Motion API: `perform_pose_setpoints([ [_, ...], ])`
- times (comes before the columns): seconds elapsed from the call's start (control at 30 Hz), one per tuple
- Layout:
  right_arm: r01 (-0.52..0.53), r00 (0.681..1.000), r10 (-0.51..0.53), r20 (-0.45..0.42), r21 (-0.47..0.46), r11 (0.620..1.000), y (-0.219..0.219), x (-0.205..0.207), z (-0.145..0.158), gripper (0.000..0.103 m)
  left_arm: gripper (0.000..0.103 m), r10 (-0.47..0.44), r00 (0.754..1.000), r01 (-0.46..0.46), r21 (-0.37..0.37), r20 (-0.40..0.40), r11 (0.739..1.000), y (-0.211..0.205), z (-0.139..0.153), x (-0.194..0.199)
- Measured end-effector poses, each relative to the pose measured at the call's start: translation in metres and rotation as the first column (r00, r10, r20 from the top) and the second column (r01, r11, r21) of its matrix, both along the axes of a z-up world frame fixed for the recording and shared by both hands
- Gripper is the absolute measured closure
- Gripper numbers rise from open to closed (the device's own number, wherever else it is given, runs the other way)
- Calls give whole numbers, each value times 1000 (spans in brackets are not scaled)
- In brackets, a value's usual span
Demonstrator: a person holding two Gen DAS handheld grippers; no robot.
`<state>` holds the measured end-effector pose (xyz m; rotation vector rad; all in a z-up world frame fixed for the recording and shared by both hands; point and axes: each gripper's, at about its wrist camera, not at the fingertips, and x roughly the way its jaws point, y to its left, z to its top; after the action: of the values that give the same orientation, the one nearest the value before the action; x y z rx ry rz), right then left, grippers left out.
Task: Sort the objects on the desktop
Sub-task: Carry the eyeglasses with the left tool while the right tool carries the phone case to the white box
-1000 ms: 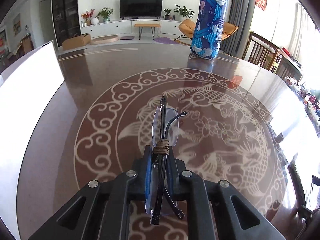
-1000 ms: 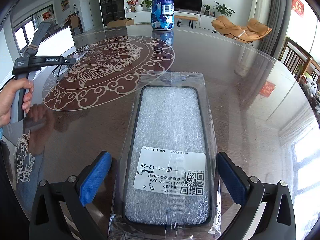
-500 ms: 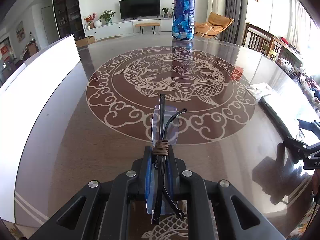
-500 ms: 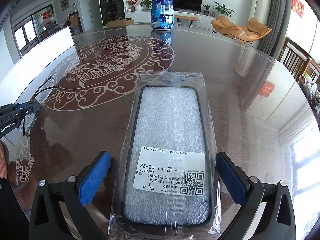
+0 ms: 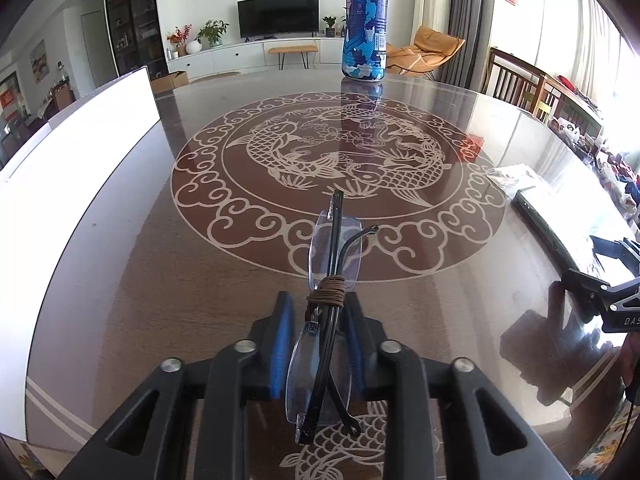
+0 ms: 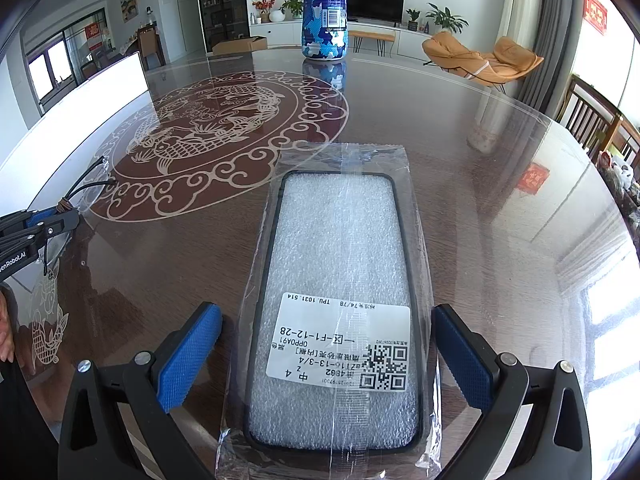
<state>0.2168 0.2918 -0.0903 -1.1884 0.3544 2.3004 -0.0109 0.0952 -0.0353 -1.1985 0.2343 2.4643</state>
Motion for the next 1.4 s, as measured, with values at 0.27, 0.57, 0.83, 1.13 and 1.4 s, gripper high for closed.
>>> perform_pose_setpoints([
  [0.27, -23, 996, 29, 89, -65, 998, 5, -7, 3, 0, 0, -43, 996, 46, -42, 80, 998, 1, -6, 4],
  [0.57, -7, 937, 109, 331, -294, 956, 55, -44, 3, 0, 0, -162, 947, 205, -134, 278, 970, 19, -4, -24],
  [0.83, -67, 935, 163, 314, -297, 953, 53, -51, 16, 25, 91, -189, 953, 218, -100, 237, 971, 16, 12, -32],
  [1.13, -119, 961, 185, 207, -295, 948, 35, -53, 53, 25, 91, -135, 981, 142, -43, 137, 989, -22, 47, -27],
  [1.4, -186, 961, 236, 146, -293, 938, 16, -89, 75, 25, 91, -89, 992, 88, 20, 91, 996, -50, 81, -26],
])
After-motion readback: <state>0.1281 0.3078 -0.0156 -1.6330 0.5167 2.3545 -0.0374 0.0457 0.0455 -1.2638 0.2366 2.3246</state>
